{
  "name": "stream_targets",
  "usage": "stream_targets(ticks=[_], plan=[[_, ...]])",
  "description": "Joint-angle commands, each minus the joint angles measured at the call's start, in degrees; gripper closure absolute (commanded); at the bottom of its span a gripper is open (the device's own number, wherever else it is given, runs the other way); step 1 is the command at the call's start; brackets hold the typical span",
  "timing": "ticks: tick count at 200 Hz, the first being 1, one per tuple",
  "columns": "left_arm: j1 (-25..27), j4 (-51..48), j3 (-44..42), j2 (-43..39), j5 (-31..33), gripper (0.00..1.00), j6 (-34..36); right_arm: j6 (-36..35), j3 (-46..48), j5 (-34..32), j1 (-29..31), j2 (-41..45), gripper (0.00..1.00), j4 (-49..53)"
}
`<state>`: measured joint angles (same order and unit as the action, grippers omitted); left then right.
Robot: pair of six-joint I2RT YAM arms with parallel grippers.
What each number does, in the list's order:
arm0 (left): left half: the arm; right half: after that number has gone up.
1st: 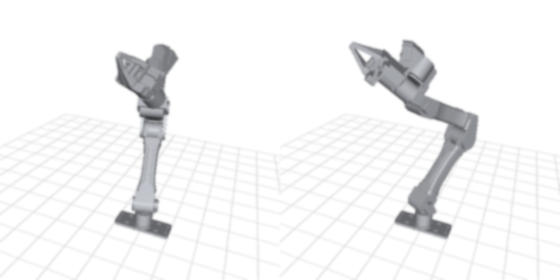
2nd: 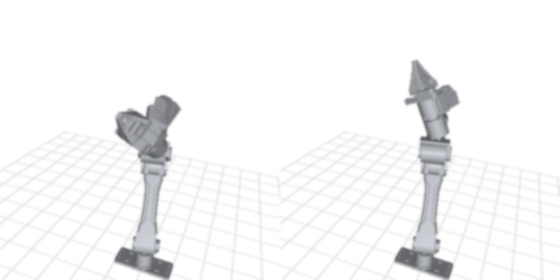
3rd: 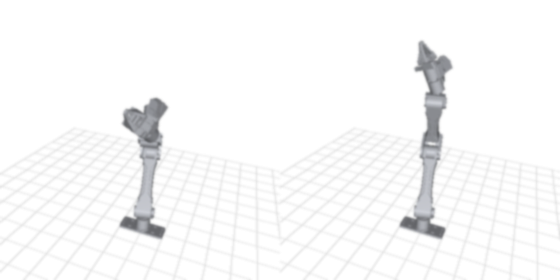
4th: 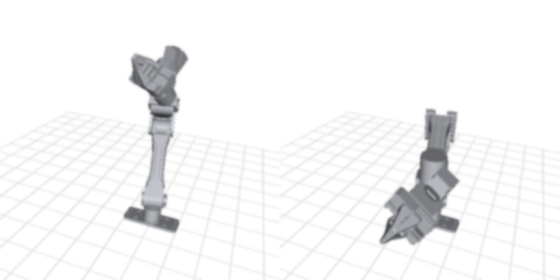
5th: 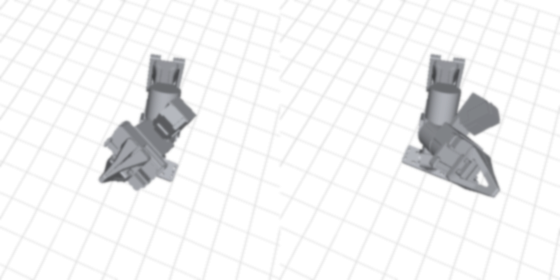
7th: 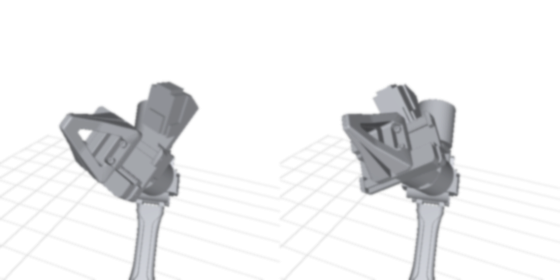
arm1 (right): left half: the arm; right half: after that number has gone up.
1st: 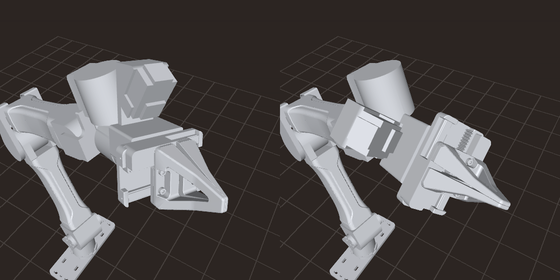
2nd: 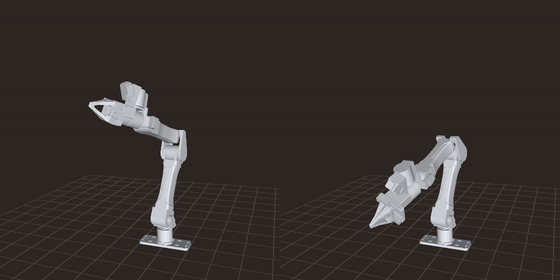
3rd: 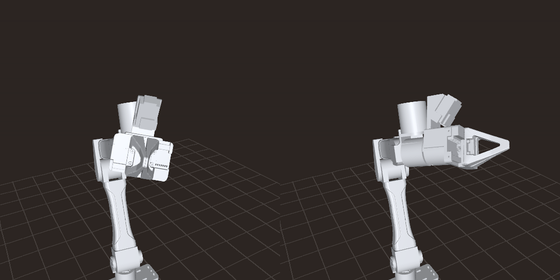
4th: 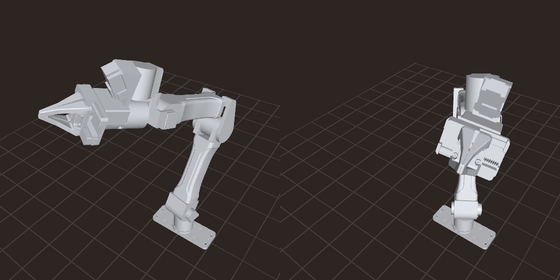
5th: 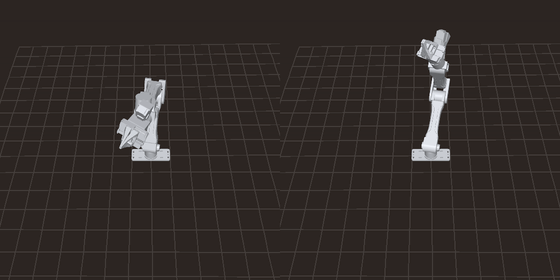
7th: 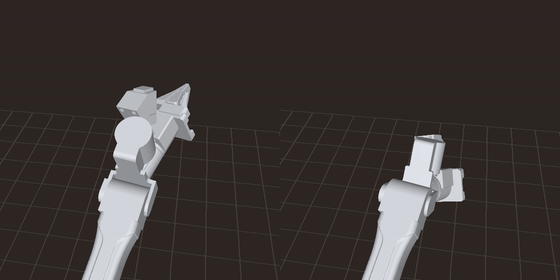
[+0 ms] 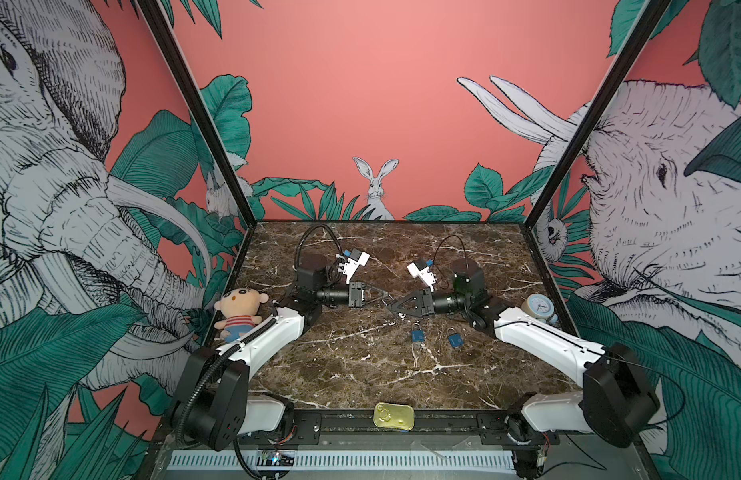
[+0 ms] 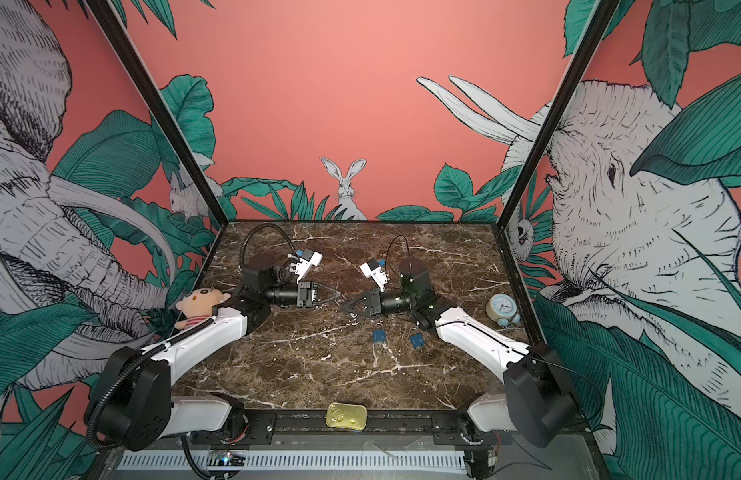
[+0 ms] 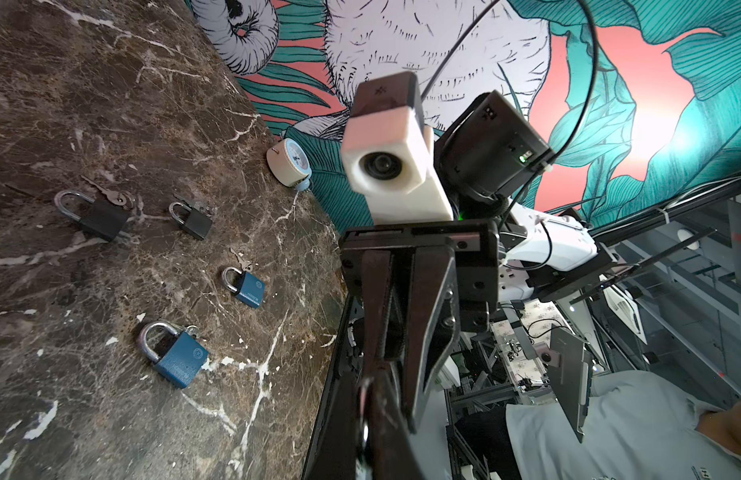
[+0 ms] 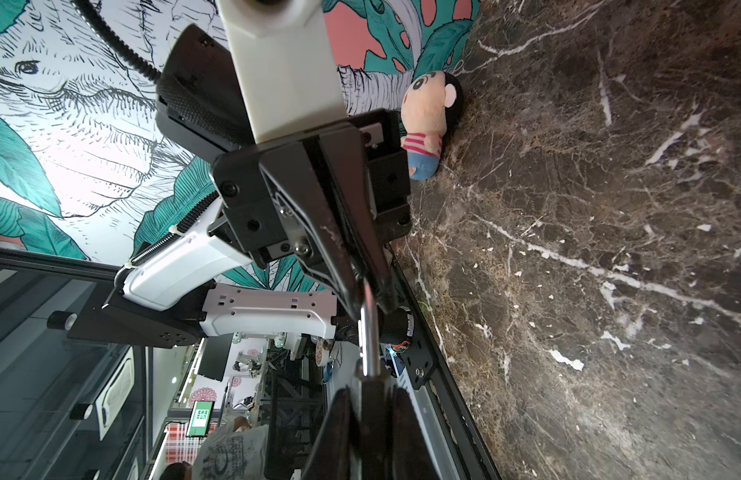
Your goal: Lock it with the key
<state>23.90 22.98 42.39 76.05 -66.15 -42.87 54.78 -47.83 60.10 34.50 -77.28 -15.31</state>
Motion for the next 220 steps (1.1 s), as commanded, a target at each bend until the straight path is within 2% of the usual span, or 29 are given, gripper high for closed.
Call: stream_targets(ticks=[1, 113, 173, 220], plan=[[0.9, -1.86, -3.64, 0.78, 3.14, 1.0, 0.09, 1.89, -2.53, 2.44, 0.53, 2.34, 1.0, -15.7], [4.87, 1.78, -8.12, -3.44, 5.9, 1.0, -4.71, 1.41, -3.47, -0.37, 0.49, 0.11, 1.0, -16.88], [11.46, 5.58, -12.28, -4.95, 9.94, 1.0, -8.25, -1.11, -4.95, -2.13, 0.44, -0.87, 1.0, -14.31], [14.27, 6.98, -13.75, -6.19, 11.28, 1.0, -9.69, -3.22, -5.94, -3.4, 0.39, -1.47, 1.0, -12.31]])
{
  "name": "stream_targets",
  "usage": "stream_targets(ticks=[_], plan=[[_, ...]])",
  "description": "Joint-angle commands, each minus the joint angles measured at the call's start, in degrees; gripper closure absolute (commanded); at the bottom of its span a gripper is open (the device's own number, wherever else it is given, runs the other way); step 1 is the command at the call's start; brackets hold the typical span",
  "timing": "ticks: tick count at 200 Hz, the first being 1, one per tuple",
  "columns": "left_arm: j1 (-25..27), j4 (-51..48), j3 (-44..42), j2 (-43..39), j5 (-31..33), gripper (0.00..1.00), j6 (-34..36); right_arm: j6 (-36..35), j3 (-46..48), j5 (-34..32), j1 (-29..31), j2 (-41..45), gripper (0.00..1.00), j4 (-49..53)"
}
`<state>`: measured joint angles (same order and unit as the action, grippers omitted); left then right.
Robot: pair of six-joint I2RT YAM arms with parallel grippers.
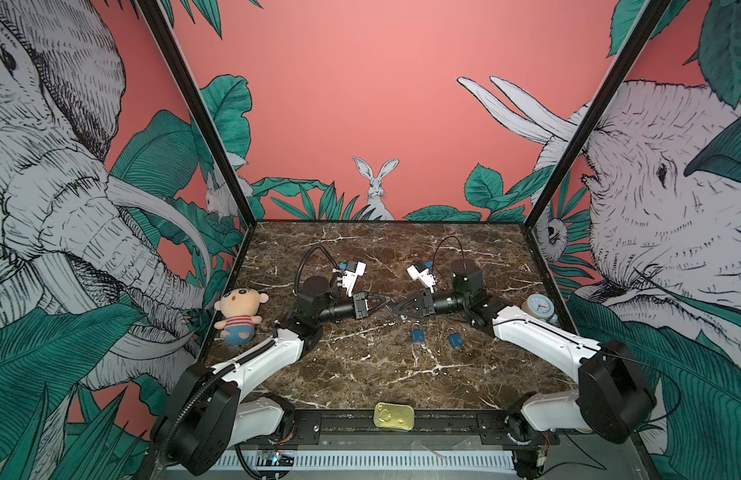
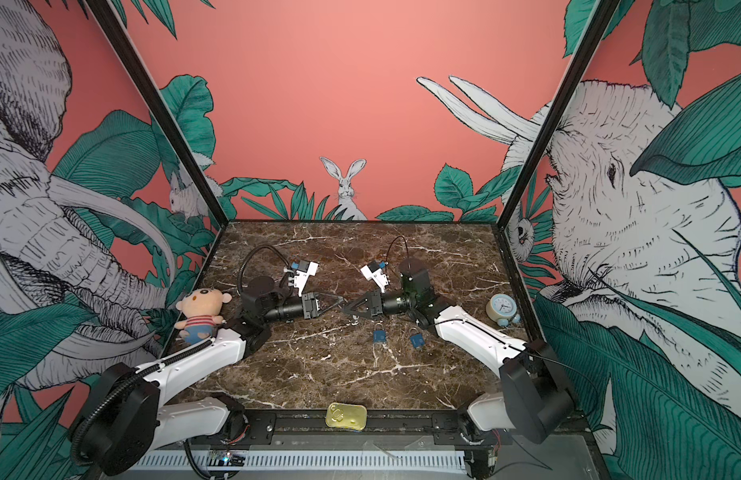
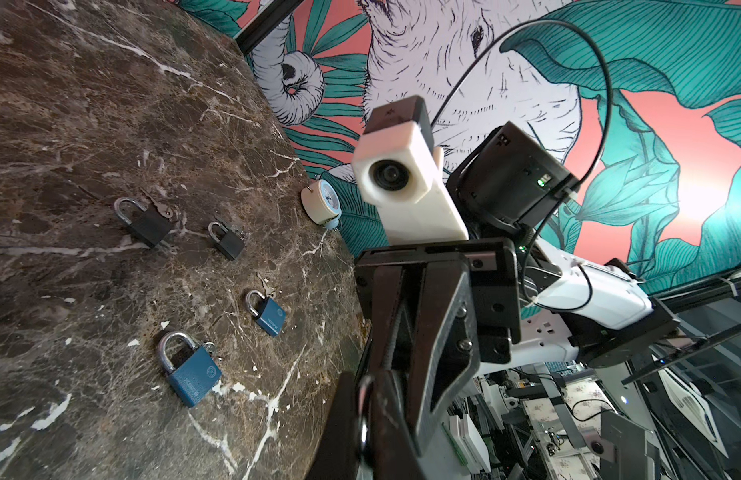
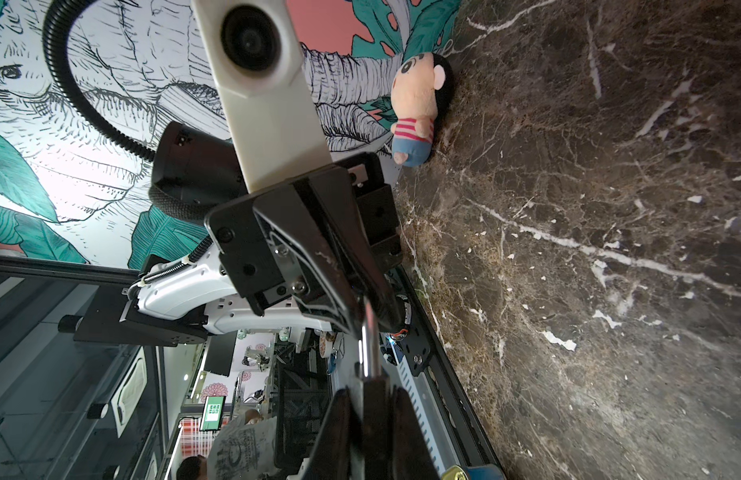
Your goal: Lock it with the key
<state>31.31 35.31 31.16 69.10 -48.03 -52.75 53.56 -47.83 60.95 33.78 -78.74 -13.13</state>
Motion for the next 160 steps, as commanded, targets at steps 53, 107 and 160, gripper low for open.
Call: stream_targets(ticks=[53, 107, 160], plan=[[10.6, -3.79, -3.84, 0.28, -5.41, 1.0, -0.76, -4.76, -7.75, -5.69, 0.68, -0.66, 1.0, -11.25], [12.94, -1.39, -5.99, -0.52, -3.74, 1.0, -2.09, -4.19, -8.46, -7.08, -0.84, -1.76, 1.0, -13.13], [16.19, 1.59, -7.34, 0.08, -1.29, 1.0, -3.54, -3.58, -9.6, -7.29, -1.78, -3.82, 1.0, -14.65]])
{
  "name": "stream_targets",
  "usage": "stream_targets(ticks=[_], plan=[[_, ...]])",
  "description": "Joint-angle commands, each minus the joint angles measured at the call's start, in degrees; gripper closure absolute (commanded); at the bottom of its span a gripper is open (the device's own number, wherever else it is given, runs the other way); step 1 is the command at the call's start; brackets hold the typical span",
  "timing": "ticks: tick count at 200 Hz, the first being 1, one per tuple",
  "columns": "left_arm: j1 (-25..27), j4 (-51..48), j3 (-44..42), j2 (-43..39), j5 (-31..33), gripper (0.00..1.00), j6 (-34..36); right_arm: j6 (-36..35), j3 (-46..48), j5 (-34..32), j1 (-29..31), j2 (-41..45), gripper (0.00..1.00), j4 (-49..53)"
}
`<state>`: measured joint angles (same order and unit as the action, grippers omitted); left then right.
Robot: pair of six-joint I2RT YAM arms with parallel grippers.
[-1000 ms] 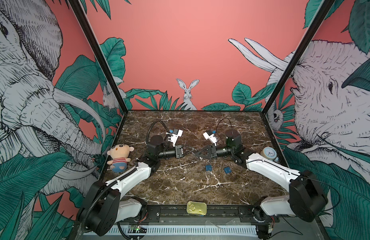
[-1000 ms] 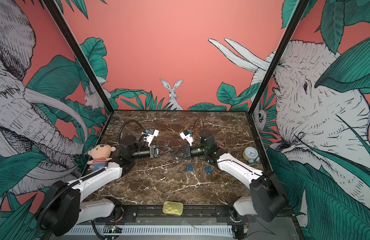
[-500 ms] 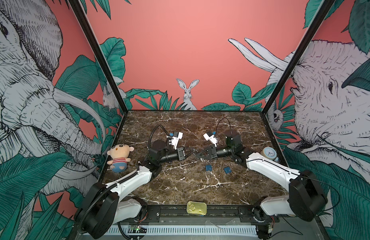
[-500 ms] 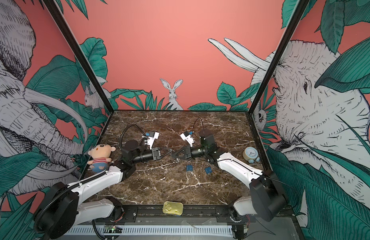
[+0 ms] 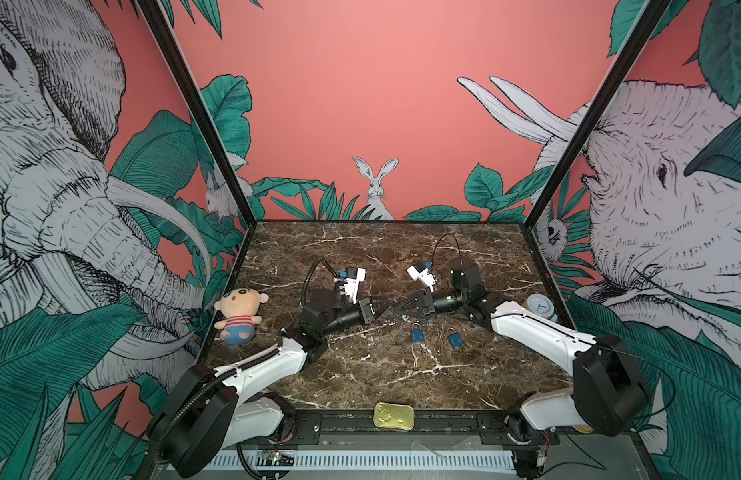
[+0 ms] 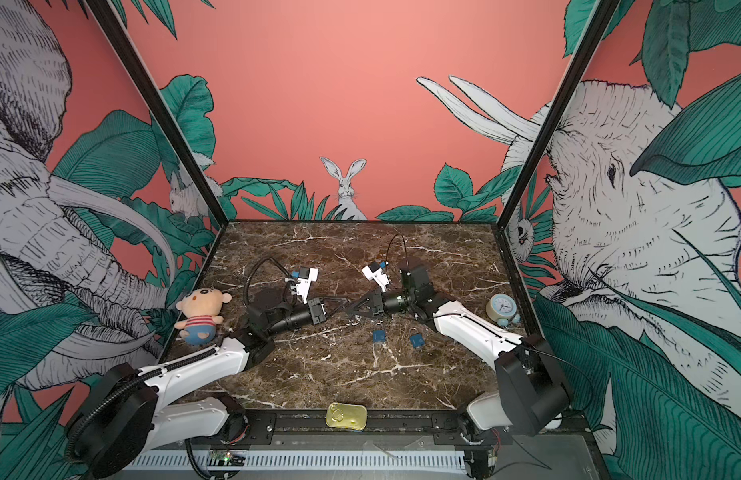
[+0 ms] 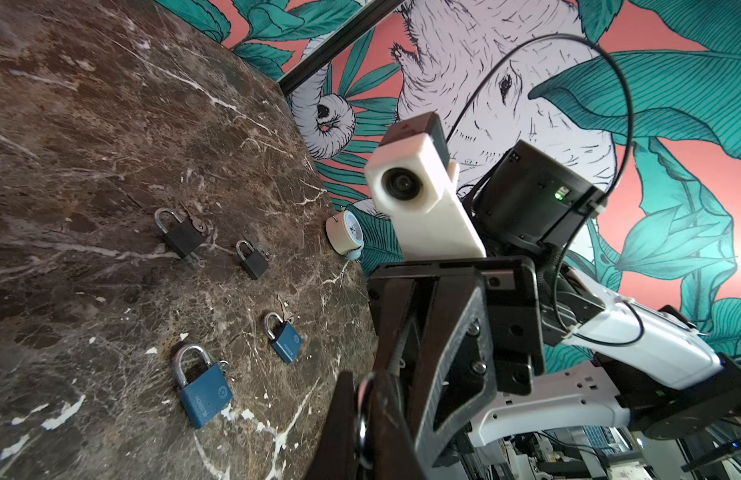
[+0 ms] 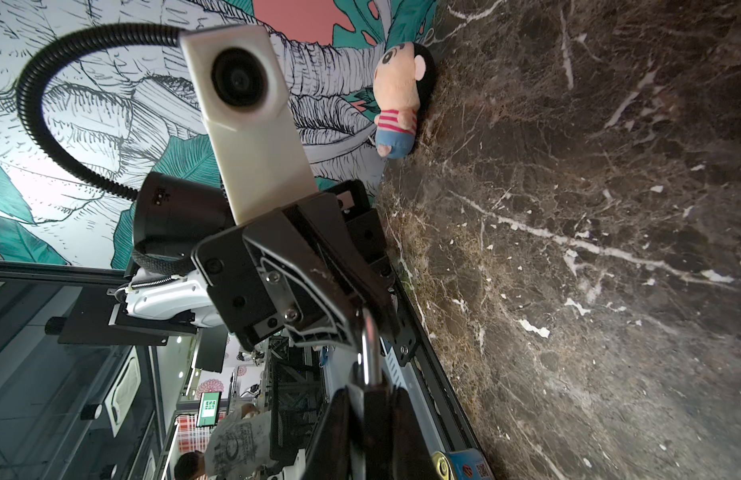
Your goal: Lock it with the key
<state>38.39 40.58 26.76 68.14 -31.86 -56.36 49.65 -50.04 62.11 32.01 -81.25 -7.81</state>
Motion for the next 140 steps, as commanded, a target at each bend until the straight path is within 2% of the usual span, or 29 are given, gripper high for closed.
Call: stream_targets(ticks=[1, 19, 49, 93, 140], plan=[[9.09, -3.58, -2.94, 1.12, -17.46, 1.0, 0.0, 0.39, -7.42, -8.43, -0.06, -1.33, 1.0, -20.05], [9.07, -3.77, -2.63, 0.7, -16.71, 1.0, 0.52, 1.87, -7.37, -7.43, -0.06, -2.02, 1.0, -22.03], [7.48, -11.62, 1.7, -1.05, -15.32, 1.0, 4.99, 2.11, -5.46, -6.08, -0.1, -1.51, 1.0, -22.3], [-1.36, -12.01, 6.81, -1.31, -20.6, 1.0, 3.94, -1.14, -1.5, -5.67, -0.01, 0.88, 1.0, -17.0], [-2.44, -17.84, 12.22, -0.72, -22.99, 1.0, 7.14, -2.54, 0.18, -6.88, 0.05, 2.46, 1.0, -14.43]])
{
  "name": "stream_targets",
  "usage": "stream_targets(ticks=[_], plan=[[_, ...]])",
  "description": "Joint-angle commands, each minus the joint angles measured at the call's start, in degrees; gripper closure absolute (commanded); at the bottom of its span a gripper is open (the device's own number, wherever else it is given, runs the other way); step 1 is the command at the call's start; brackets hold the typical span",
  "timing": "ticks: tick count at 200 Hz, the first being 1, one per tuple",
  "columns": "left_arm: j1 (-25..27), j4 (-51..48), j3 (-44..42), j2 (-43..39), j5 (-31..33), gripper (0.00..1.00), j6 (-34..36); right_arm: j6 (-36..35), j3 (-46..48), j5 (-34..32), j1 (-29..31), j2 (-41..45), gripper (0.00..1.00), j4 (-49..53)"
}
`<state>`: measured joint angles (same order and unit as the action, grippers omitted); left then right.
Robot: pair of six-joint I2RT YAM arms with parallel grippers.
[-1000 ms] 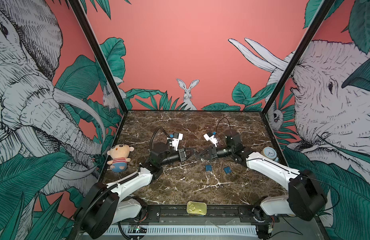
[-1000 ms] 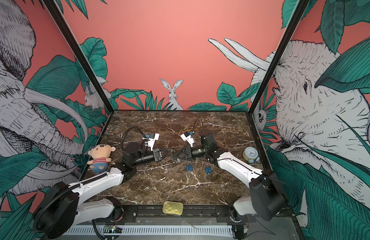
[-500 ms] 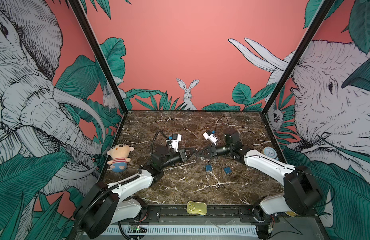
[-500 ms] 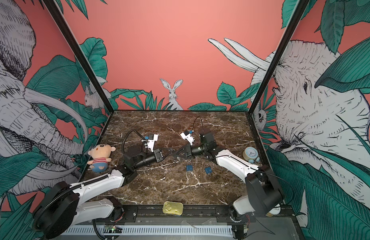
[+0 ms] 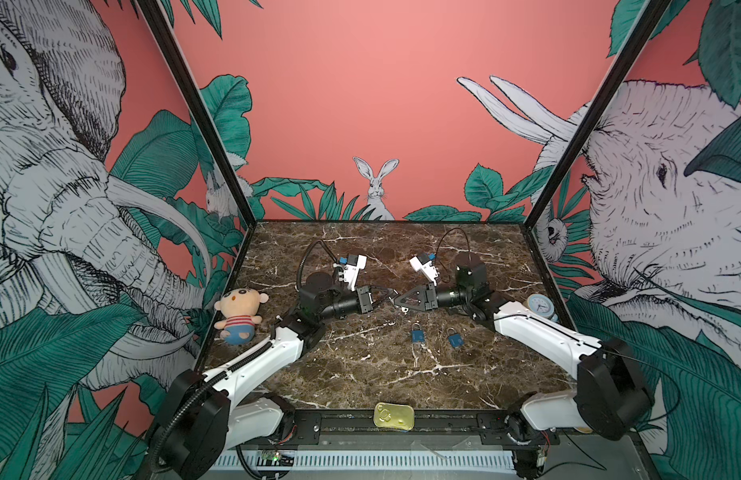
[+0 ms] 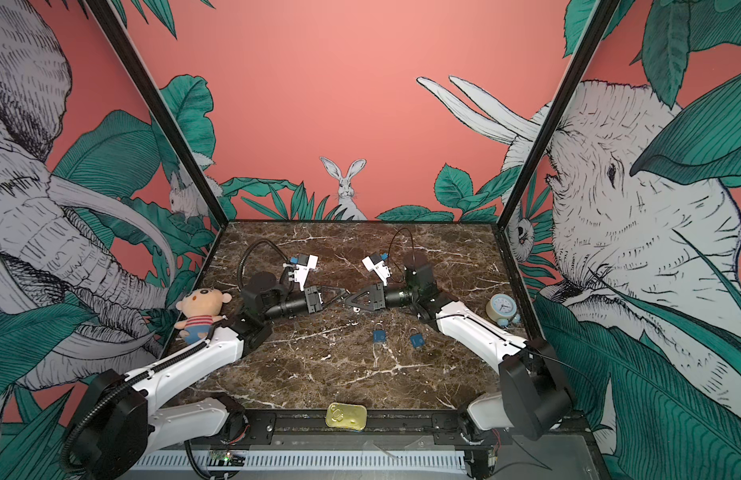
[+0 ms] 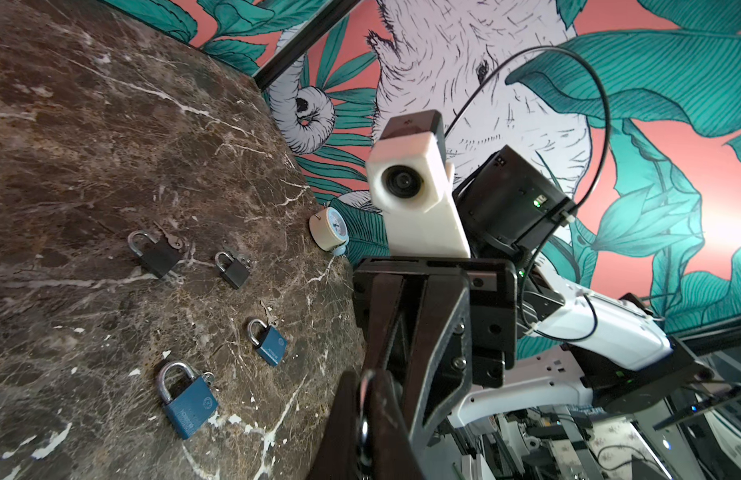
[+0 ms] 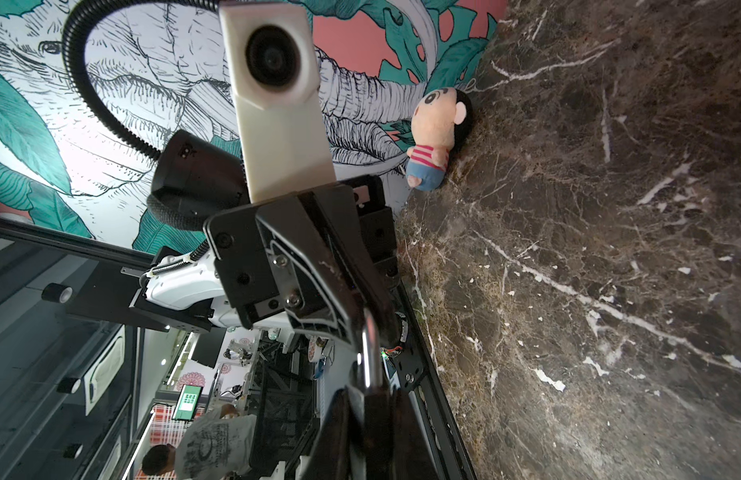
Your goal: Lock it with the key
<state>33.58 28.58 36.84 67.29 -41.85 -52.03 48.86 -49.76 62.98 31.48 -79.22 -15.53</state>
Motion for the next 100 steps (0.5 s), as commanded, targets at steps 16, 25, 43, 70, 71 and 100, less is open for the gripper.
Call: stream_targets(ticks=[16, 25, 43, 70, 71, 100], plan=[[1.81, -6.45, 2.44, 0.09, -12.35, 1.0, 2.99, -2.18, -0.03, -7.97, 0.61, 0.44, 1.0, -6.38], [1.44, -6.54, 2.47, 0.01, -11.93, 1.0, 2.9, -2.19, 0.09, -7.97, 0.58, 0.44, 1.0, -6.29], [0.51, -6.77, 2.37, -0.34, -10.78, 1.0, 2.98, -2.19, 0.21, -7.97, 0.56, 0.47, 1.0, -6.19], [-1.52, -6.92, 2.19, -0.55, -9.57, 1.0, 2.7, -1.93, 0.62, -7.81, 0.52, 0.8, 0.86, -6.78], [-1.6, -6.94, 2.19, -0.56, -9.53, 1.0, 2.71, -1.93, 0.62, -7.8, 0.51, 0.81, 0.86, -6.79], [-4.72, -6.65, 2.0, -0.63, -8.18, 1.0, 1.95, -0.59, 1.48, -7.35, 0.51, 0.99, 0.75, -8.52]])
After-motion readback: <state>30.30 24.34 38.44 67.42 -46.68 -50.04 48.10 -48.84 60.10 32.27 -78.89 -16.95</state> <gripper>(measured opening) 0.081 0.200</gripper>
